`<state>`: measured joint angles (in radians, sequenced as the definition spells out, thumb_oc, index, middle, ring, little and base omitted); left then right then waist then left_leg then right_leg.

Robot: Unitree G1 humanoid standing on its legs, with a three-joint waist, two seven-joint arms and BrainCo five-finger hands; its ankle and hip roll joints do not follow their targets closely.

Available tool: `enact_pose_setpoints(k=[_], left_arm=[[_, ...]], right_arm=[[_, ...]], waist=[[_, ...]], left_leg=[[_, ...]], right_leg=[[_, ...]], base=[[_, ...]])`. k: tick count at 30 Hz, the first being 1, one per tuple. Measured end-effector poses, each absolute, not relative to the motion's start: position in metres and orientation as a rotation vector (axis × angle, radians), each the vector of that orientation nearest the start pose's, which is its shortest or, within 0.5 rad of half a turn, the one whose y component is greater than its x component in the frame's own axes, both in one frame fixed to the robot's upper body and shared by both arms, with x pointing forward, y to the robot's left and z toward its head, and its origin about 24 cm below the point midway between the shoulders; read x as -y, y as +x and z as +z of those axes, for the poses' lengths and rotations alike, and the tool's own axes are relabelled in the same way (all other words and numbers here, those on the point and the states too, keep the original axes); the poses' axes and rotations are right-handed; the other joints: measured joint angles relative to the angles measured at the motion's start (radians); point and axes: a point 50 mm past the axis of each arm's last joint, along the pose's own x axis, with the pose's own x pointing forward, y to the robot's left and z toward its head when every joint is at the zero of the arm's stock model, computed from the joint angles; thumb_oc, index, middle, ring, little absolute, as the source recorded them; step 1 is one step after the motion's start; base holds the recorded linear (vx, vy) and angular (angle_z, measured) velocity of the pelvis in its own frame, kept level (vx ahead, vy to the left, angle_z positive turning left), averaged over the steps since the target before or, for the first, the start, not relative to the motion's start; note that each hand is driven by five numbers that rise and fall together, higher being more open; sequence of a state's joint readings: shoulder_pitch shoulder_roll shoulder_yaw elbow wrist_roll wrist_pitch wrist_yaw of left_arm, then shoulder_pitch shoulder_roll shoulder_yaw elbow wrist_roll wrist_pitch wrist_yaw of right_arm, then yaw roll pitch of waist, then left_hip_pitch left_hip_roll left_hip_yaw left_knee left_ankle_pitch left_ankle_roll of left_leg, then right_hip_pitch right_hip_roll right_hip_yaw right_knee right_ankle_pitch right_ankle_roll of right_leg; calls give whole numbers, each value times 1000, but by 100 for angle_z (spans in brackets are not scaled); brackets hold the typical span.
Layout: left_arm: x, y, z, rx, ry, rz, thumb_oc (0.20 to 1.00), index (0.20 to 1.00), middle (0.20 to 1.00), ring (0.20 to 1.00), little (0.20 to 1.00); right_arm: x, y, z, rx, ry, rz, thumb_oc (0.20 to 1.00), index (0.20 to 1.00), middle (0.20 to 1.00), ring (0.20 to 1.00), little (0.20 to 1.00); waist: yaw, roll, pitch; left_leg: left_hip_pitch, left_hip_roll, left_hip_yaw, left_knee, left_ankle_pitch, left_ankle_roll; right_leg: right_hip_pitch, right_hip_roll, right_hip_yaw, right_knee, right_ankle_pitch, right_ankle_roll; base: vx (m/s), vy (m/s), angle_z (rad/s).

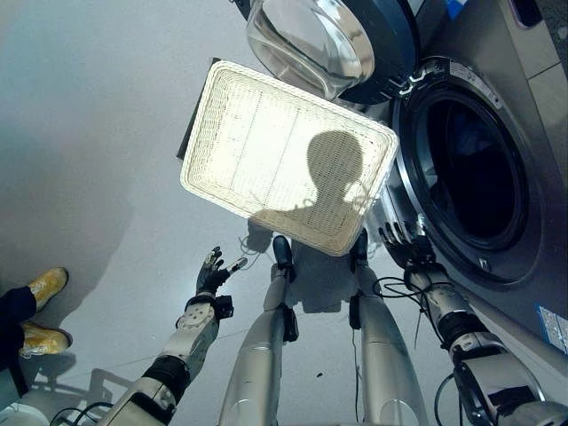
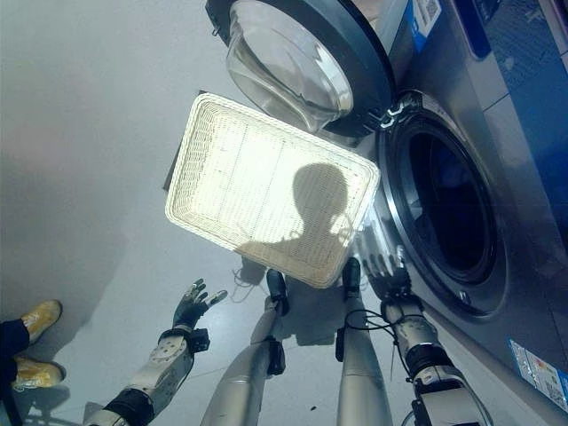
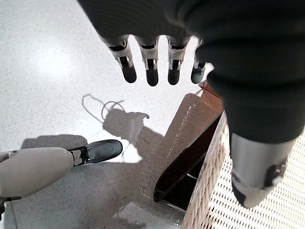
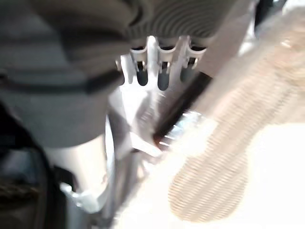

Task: Put the clothes into the washing machine.

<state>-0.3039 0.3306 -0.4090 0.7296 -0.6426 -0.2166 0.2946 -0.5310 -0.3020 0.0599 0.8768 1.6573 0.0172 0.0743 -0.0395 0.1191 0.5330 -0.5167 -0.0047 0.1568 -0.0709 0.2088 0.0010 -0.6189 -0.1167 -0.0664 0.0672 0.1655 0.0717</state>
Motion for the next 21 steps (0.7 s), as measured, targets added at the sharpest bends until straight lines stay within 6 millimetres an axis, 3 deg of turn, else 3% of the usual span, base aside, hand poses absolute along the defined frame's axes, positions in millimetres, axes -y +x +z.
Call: enact_pose_setpoints(k=[7,11,15,17,18,21], left_arm=[[-179,278,-41,-358,-97,216,1000,1000,1000,1000,1000],[-185,274,-49,-393,-100,202,1000,1000,1000,1000,1000],[-194,269,-58,-432,-111,189,1000,1000,1000,1000,1000],[-194,269,-58,-432,-111,189,1000,1000,1000,1000,1000],[-200,260,-67,-478,-122,192,1000,1000,1000,1000,1000],[-200,260,-67,-478,-122,192,1000,1000,1000,1000,1000]], right_arm=[[190,325,-11,-339,1093,-212,1000,1000,1000,1000,1000],[189,316,-26,-422,762,-213,1000,1000,1000,1000,1000],[198,294,-54,-537,585,-255,1000,1000,1000,1000,1000],[198,294,-54,-537,585,-255,1000,1000,1000,1000,1000],[209,276,-69,-598,428,-268,1000,1000,1000,1000,1000],[209,276,-69,-598,428,-268,1000,1000,1000,1000,1000]], waist=[[2,1,0],[3,0,0],[4,2,-2],[4,2,-2],[8,1,-5],[8,1,-5]], left_leg=[[35,1,-24,5,4,-1],[110,3,-54,9,-1,-7],[171,11,-90,20,-11,-21],[171,11,-90,20,-11,-21],[198,16,-113,33,-14,-26],[198,16,-113,33,-14,-26]], right_leg=[[52,-2,-29,2,-6,-7],[129,-2,-44,30,-40,-3],[199,5,-61,66,-76,-10],[199,5,-61,66,-76,-10],[235,12,-61,85,-97,-17],[235,12,-61,85,-97,-17]], base=[[-26,40,11],[-15,21,14],[-6,-5,24],[-6,-9,16],[-7,-10,25],[-9,-15,9]])
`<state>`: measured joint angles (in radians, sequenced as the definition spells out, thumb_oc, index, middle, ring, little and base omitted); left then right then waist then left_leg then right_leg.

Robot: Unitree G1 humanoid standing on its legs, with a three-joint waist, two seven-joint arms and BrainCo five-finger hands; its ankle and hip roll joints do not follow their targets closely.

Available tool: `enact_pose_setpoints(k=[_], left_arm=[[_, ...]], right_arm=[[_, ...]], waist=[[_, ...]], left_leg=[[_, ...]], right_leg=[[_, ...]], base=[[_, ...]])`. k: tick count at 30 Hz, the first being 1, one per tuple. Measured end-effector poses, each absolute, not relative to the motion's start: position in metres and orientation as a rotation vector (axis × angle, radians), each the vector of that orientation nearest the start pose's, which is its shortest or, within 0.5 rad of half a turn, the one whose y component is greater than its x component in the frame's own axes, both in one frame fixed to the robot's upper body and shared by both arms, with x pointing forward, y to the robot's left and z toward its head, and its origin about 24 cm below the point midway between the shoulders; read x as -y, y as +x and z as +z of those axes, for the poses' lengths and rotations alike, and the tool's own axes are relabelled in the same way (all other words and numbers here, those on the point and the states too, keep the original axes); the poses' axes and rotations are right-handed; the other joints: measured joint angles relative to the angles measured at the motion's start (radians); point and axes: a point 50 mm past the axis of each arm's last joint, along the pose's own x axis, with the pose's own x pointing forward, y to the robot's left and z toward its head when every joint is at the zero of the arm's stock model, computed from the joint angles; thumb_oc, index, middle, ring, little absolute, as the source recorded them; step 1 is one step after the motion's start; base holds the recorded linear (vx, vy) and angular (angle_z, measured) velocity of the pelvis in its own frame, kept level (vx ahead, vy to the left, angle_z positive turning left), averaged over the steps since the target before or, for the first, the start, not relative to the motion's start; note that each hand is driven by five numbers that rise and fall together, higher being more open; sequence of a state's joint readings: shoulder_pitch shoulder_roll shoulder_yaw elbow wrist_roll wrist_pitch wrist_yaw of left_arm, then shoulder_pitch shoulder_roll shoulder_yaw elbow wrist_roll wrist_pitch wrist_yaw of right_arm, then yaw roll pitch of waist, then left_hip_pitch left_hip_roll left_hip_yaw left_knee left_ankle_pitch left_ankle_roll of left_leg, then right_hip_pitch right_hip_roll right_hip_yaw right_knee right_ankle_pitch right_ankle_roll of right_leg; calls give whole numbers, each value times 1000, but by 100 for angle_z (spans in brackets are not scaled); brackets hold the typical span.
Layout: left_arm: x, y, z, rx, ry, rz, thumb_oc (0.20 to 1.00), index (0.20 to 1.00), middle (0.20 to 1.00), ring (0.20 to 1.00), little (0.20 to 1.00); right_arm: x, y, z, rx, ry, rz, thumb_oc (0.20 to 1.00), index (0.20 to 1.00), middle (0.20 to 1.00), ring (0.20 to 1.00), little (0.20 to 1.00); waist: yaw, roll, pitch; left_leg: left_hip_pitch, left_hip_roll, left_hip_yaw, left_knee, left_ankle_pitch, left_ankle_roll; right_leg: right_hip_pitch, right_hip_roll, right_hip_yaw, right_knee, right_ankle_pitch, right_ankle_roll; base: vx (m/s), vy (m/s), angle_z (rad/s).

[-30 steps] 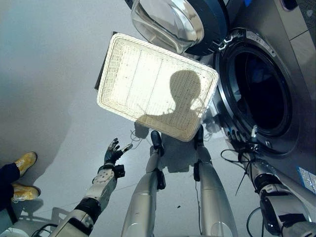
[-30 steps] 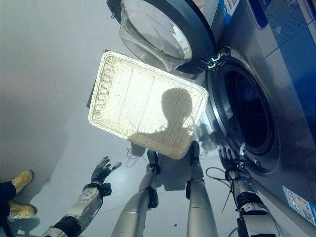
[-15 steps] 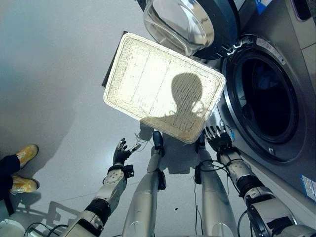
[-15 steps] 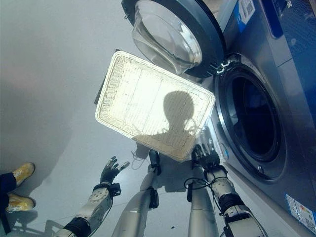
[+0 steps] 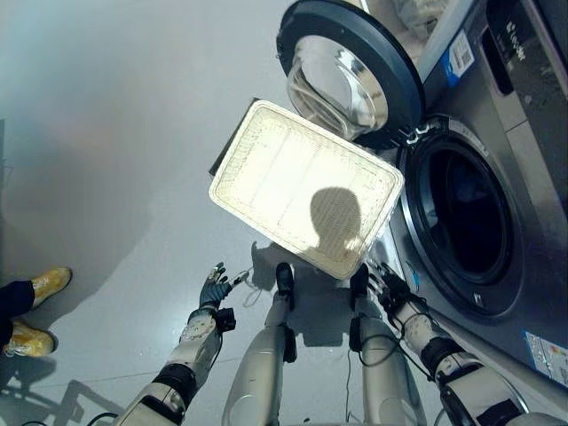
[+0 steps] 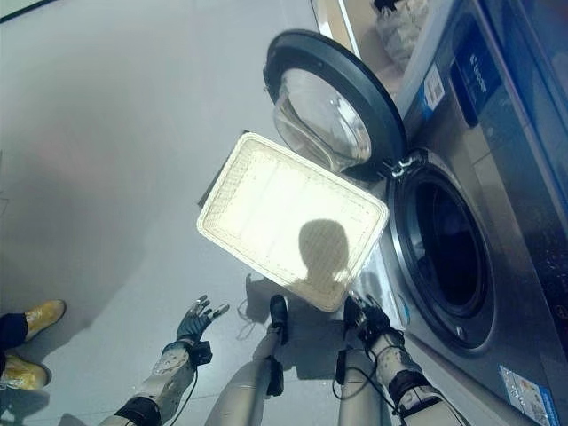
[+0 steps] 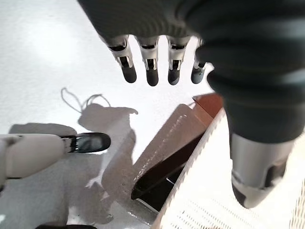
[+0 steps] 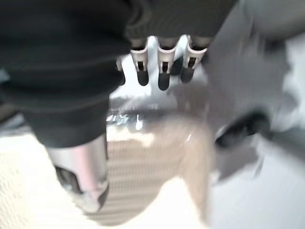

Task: Put the clothes into the washing machine.

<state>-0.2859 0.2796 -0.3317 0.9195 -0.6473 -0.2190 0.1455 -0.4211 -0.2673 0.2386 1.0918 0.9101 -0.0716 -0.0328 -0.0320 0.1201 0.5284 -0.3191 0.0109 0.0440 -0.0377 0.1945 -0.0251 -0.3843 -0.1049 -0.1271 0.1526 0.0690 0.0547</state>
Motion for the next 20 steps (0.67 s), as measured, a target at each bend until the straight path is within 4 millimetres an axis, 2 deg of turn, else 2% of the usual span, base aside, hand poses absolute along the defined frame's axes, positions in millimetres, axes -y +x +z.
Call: enact_pose_setpoints(k=[1,3,4,5,6,7,8,9,10,13,16,19,20], left_arm=[[-206,239,-84,-561,-128,205,1000,1000,1000,1000,1000],[-206,239,-84,-561,-128,205,1000,1000,1000,1000,1000],[-214,219,-102,-671,-143,205,1000,1000,1000,1000,1000],[-221,201,-112,-724,-138,219,1000,1000,1000,1000,1000],[-225,193,-119,-774,-148,203,1000,1000,1000,1000,1000],[-226,176,-127,-838,-124,157,1000,1000,1000,1000,1000],[-230,164,-132,-868,-115,145,1000,1000,1000,1000,1000],[-234,144,-139,-928,-89,122,1000,1000,1000,1000,1000],[-235,136,-142,-966,-70,102,1000,1000,1000,1000,1000],[-228,137,-144,-985,-26,19,1000,1000,1000,1000,1000],[-221,135,-147,-1005,1,-37,1000,1000,1000,1000,1000],[-220,131,-148,-1016,-3,-39,1000,1000,1000,1000,1000],[-220,131,-148,-1015,-8,-34,1000,1000,1000,1000,1000]], right_arm=[[220,266,-76,-628,287,-266,1000,1000,1000,1000,1000],[220,266,-76,-628,287,-266,1000,1000,1000,1000,1000],[235,245,-89,-710,-38,-198,1000,1000,1000,1000,1000],[238,230,-99,-761,-101,-187,1000,1000,1000,1000,1000],[244,213,-107,-798,-237,-128,1000,1000,1000,1000,1000],[249,187,-119,-851,-285,-106,1000,1000,1000,1000,1000],[249,180,-122,-867,-291,-107,1000,1000,1000,1000,1000],[248,173,-125,-878,-308,-97,1000,1000,1000,1000,1000],[246,172,-127,-874,-312,-92,1000,1000,1000,1000,1000],[238,169,-130,-884,-314,-84,1000,1000,1000,1000,1000],[233,154,-139,-946,-281,-122,1000,1000,1000,1000,1000],[234,132,-147,-1013,-271,-164,1000,1000,1000,1000,1000],[235,130,-148,-1017,-273,-172,1000,1000,1000,1000,1000]], waist=[[3,0,-13],[3,0,-13],[26,-8,-53],[37,-31,-126],[40,-41,-134],[47,-64,-182],[53,-81,-214],[49,-109,-278],[48,-119,-296],[45,-148,-314],[42,-133,-321],[43,-108,-367],[43,-103,-376]], left_leg=[[7,6,-6,5,-2,2],[7,6,-6,5,-2,2],[67,28,-32,-18,-10,-11],[67,38,-34,-23,-27,-31],[139,42,-30,-48,-34,-40],[200,56,-22,-48,-29,-37],[209,59,-16,-41,-28,-35],[211,58,-9,-39,-42,-35],[219,58,-2,-45,-44,-35],[237,52,6,-50,-46,-37],[295,46,14,-51,-64,-35],[330,44,29,-51,-81,-39],[332,45,31,-52,-82,-41]], right_leg=[[1,4,0,23,-7,-6],[1,4,0,23,-7,-6],[92,21,-13,5,-25,-8],[100,31,-20,-7,-37,-16],[199,36,-32,-80,-26,-18],[287,49,-48,-133,-23,-15],[299,51,-47,-136,-36,-14],[299,50,-46,-133,-48,-16],[304,50,-46,-140,-47,-12],[337,51,-47,-170,-32,-5],[414,45,-42,-213,-25,0],[451,48,-32,-241,-25,1],[456,50,-31,-244,-24,0]], base=[[-21,-34,3],[15,-46,20],[136,-91,50],[196,-101,73],[173,-42,71],[132,-14,56],[114,-11,29],[107,-17,-9],[69,-15,-11],[130,-23,-7],[166,-13,-4],[106,-9,-10],[186,-16,-15]])
